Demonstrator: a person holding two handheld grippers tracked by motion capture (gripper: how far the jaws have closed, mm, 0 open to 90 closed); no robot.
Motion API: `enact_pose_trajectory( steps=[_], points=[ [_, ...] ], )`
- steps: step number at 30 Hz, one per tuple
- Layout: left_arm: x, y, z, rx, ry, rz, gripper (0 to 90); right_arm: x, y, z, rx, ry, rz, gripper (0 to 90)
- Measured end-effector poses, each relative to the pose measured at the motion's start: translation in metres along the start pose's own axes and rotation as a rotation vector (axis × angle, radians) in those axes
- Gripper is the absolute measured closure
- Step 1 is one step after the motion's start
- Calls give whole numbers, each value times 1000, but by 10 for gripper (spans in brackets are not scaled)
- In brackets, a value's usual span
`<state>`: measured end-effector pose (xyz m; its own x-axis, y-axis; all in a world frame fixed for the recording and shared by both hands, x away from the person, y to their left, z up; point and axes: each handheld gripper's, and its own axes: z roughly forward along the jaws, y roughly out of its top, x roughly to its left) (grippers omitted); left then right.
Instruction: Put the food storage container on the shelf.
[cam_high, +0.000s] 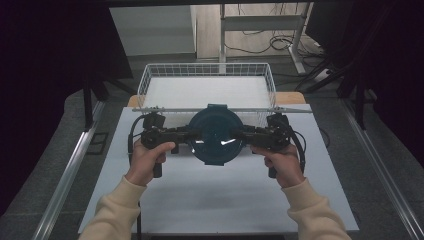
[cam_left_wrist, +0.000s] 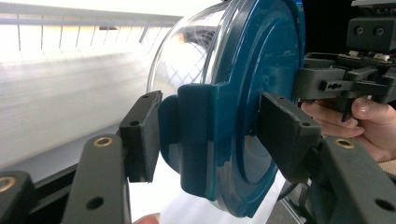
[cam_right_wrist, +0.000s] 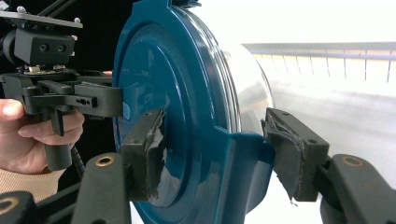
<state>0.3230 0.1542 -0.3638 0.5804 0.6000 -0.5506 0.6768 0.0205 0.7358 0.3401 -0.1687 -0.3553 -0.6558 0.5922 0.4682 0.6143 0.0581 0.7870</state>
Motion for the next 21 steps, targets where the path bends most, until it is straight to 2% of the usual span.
enact_pose_trajectory(
  steps=[12,21],
  points=[
    [-2,24,-8,-18,-14,7,418,9,29,-1,-8,-12,-33,404],
    [2,53,-13,-34,-21,4,415,14,62,2,4,-22,-60,403]
  ],
)
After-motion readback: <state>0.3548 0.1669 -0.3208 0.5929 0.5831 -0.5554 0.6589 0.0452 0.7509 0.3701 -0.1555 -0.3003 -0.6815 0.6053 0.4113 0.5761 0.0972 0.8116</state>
